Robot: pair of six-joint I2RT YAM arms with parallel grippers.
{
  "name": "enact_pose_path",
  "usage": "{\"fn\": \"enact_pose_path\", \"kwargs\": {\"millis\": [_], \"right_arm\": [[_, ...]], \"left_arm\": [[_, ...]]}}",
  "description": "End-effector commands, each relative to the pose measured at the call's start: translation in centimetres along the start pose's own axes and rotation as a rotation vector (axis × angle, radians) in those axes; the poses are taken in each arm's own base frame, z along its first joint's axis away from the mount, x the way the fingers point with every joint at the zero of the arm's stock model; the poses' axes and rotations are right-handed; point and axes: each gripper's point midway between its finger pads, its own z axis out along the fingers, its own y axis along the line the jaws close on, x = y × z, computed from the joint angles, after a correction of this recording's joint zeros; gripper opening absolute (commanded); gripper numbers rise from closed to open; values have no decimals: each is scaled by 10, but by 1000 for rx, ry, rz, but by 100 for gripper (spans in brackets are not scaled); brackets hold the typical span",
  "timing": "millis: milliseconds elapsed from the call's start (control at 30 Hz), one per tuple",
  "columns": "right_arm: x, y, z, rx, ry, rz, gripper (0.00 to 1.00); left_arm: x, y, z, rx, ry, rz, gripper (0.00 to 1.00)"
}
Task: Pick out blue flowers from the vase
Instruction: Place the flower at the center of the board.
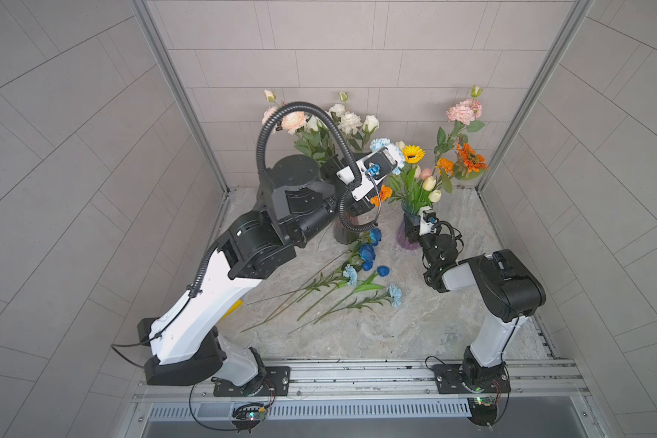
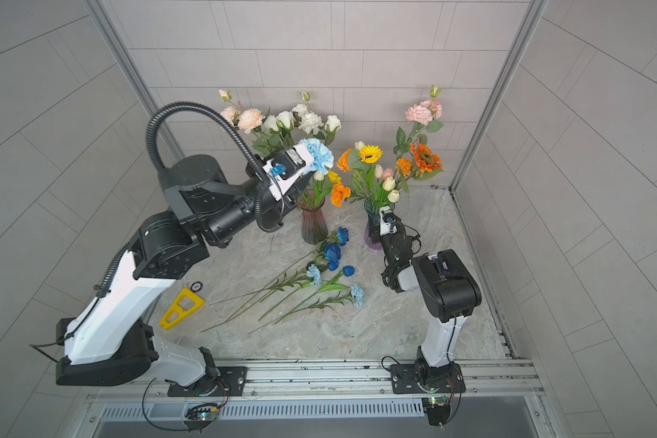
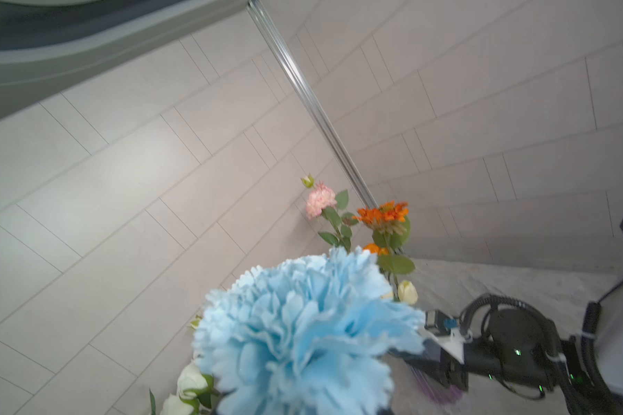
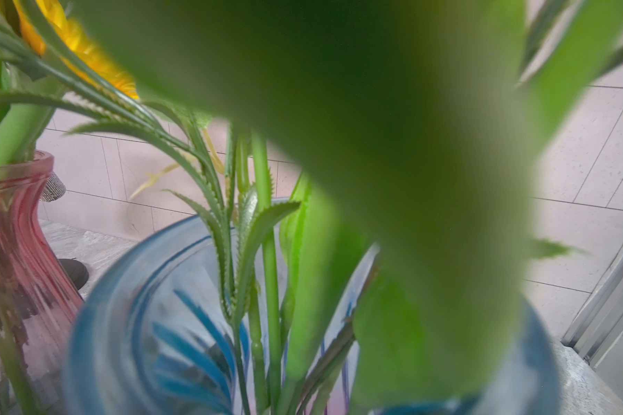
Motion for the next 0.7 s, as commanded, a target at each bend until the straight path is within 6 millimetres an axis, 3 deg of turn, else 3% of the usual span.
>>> {"fn": "enact_pose_path", "kwargs": {"millis": [0,233,467,667], "right_arm": [[-2,-12,9,38,-14,-54,63],[2,-23,18,58,-15,-65,63],[1,-24,36,61,-35,-93,63],[7,-25,49,71,-37,-93,63]], "left_arm": [[43,-16,-6,28,142,22,38],[120,-69,3,138,328,14,37],[196,-138,20,287,459,14,37],[238,-186,34,402,524,21,36]]}}
